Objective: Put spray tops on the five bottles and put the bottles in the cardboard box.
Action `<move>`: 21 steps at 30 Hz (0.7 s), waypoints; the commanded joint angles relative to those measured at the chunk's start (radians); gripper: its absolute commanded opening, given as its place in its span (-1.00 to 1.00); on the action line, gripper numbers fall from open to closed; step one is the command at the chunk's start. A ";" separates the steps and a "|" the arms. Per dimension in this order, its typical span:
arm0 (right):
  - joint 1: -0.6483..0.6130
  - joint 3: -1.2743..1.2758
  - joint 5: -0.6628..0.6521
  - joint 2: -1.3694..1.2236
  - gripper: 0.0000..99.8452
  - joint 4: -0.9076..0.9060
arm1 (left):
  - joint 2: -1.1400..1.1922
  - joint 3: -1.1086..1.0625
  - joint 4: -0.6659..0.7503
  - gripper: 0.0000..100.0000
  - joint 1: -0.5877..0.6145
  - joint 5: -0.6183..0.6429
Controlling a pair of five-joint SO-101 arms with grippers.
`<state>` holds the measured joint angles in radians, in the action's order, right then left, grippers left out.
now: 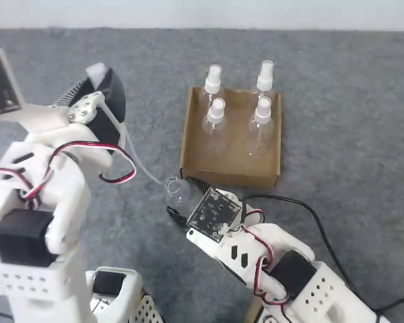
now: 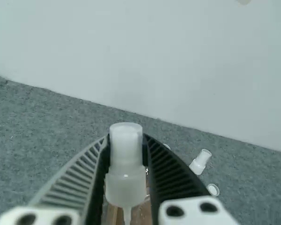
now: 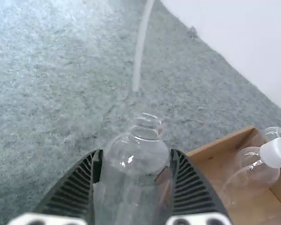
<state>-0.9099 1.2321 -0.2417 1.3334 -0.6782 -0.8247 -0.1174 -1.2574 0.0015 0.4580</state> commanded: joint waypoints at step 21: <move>0.012 -0.012 0.014 0.022 -0.99 0.028 | -0.014 -0.216 0.115 -0.98 -0.112 -0.012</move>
<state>-0.9099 1.2321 -0.2386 1.3334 -0.6736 -0.8247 -0.2800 -1.1715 -0.0783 0.4503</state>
